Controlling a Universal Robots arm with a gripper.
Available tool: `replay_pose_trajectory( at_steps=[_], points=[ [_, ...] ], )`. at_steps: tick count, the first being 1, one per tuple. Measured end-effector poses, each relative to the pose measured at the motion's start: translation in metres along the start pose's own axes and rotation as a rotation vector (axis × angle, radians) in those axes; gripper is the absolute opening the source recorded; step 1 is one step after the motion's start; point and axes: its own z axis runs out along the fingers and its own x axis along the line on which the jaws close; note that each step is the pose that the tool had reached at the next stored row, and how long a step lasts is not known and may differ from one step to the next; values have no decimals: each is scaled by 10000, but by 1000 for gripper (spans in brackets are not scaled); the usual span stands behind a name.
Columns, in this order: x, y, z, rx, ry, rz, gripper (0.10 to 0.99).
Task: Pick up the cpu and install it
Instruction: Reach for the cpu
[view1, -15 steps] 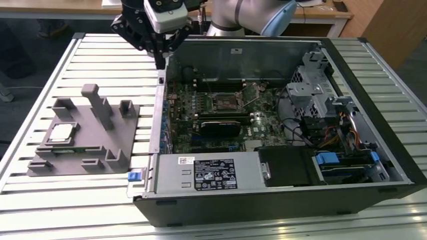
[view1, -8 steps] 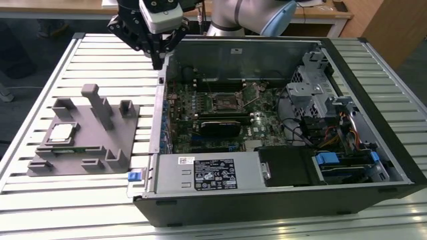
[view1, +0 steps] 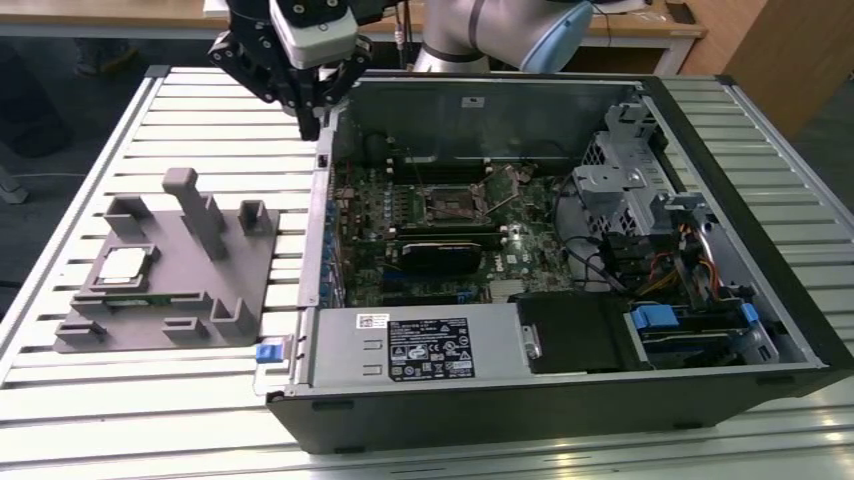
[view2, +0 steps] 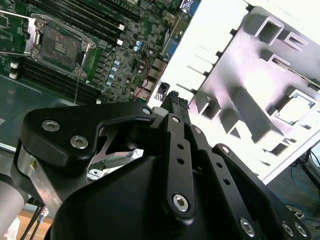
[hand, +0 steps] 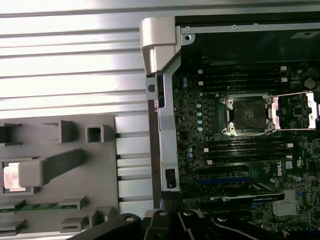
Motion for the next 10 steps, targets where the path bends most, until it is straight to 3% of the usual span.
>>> replay_pose_trajectory(
  at_steps=[10],
  points=[
    [57, -5, 7, 0, -1, 1, 106]
  ],
)
